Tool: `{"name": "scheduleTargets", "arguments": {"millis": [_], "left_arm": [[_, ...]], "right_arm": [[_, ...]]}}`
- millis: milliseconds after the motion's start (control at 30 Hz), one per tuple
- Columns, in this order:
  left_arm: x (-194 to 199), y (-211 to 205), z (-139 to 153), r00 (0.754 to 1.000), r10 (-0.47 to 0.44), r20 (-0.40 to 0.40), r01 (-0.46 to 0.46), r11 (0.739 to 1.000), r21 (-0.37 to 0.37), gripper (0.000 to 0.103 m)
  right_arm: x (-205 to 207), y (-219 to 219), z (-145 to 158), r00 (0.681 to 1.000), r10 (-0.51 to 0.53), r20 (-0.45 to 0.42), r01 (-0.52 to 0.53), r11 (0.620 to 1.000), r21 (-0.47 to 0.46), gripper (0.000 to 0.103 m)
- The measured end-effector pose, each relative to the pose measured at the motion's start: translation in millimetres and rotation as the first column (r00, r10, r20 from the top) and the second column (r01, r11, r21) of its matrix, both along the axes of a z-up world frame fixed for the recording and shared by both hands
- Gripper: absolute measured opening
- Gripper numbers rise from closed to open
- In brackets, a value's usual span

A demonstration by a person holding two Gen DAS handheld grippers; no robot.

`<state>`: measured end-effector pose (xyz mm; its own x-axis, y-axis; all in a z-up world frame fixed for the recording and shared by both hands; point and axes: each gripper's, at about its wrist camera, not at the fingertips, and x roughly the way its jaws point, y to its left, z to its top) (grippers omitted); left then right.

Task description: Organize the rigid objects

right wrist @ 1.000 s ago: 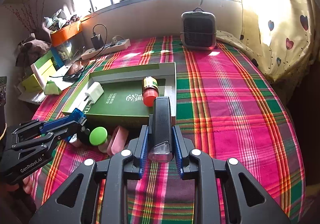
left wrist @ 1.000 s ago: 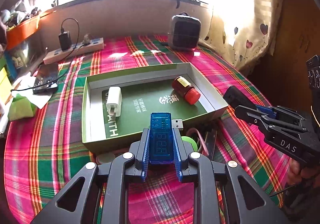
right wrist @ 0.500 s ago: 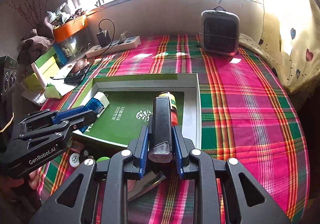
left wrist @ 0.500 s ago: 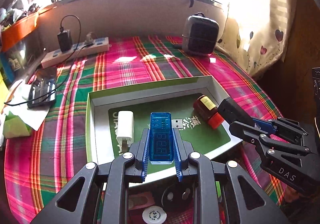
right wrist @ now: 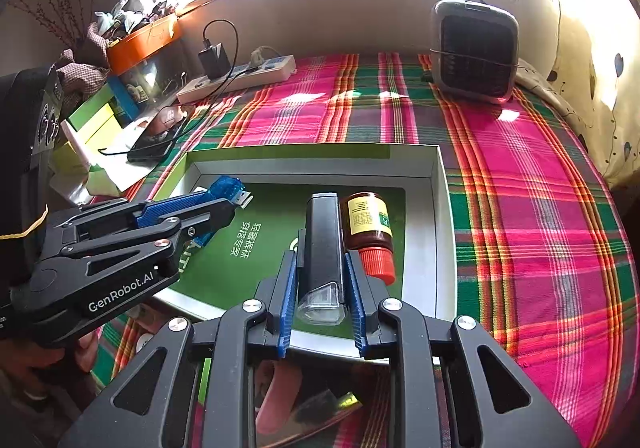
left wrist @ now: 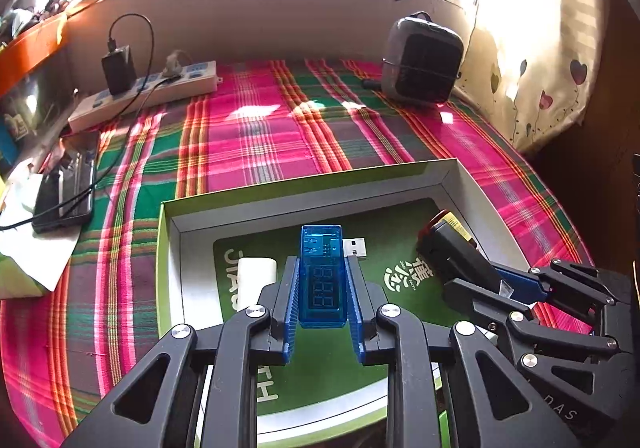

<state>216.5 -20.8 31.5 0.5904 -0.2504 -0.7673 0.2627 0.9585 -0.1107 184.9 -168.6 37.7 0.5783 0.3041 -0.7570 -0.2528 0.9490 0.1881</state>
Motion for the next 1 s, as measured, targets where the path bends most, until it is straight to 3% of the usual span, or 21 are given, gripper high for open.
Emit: {"name": "scheduleTargets", "arguments": {"millis": [367,1000], "left_arm": [[14,-5,-10,1.0,-0.004,-0.021,0.004,1.0,0.013,0.021],[24,-8,-17,1.0,0.013,-0.017,-0.012,0.999,0.04,0.021]], "right_arm": [[13,9,-13,0.999,0.021,-0.035,-0.022,0.999,-0.032,0.025],[17,12,-18,1.0,0.004,-0.018,-0.006,0.996,-0.093,0.025]]}}
